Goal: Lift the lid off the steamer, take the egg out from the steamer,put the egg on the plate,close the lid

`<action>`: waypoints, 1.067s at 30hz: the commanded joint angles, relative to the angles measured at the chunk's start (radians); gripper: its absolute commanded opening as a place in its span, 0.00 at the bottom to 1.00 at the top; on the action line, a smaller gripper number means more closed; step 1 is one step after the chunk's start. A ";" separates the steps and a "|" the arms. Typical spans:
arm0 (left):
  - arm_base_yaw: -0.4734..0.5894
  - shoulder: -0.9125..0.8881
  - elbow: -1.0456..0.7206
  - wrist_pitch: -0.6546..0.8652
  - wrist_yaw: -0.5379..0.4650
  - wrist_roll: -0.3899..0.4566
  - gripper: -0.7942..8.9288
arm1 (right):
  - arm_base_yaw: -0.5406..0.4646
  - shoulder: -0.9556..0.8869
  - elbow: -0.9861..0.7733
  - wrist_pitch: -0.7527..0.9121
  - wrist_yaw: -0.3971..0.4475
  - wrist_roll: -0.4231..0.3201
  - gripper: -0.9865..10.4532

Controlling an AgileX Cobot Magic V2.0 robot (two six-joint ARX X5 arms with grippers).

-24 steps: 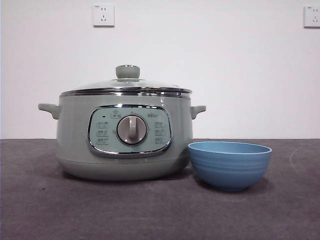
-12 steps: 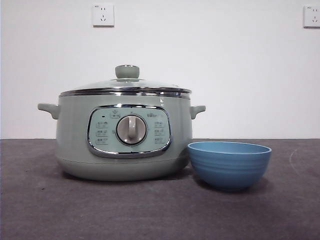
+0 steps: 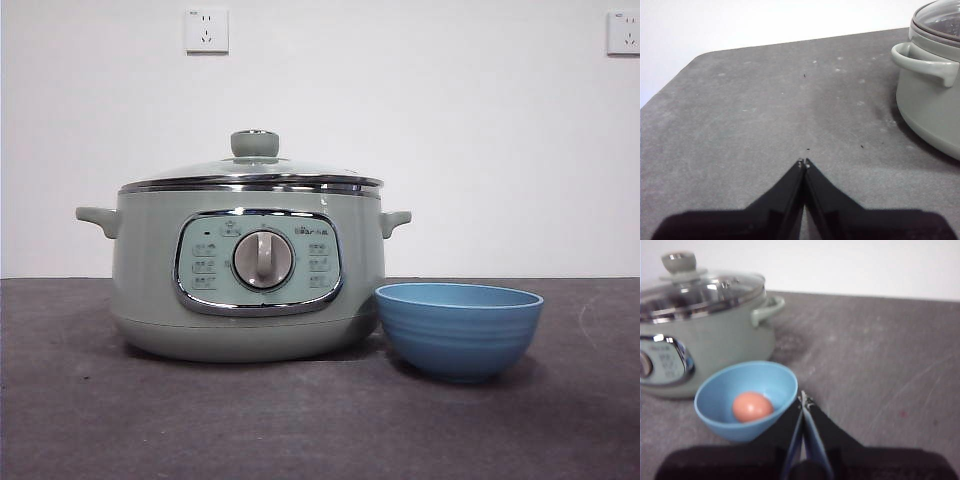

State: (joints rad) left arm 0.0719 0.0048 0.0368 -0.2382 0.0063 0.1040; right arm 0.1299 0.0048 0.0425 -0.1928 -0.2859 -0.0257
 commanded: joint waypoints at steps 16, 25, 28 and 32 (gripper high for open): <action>0.003 -0.003 -0.013 0.004 -0.002 -0.007 0.08 | 0.002 0.002 -0.027 0.005 0.004 0.024 0.09; 0.003 -0.003 -0.013 0.004 -0.002 -0.007 0.08 | 0.002 0.002 -0.027 0.004 0.004 0.024 0.09; 0.003 -0.003 -0.013 0.004 -0.002 -0.007 0.08 | 0.002 0.002 -0.027 0.004 0.004 0.024 0.09; 0.003 -0.003 -0.013 0.004 -0.002 -0.007 0.08 | 0.002 0.002 -0.027 0.005 0.004 0.024 0.09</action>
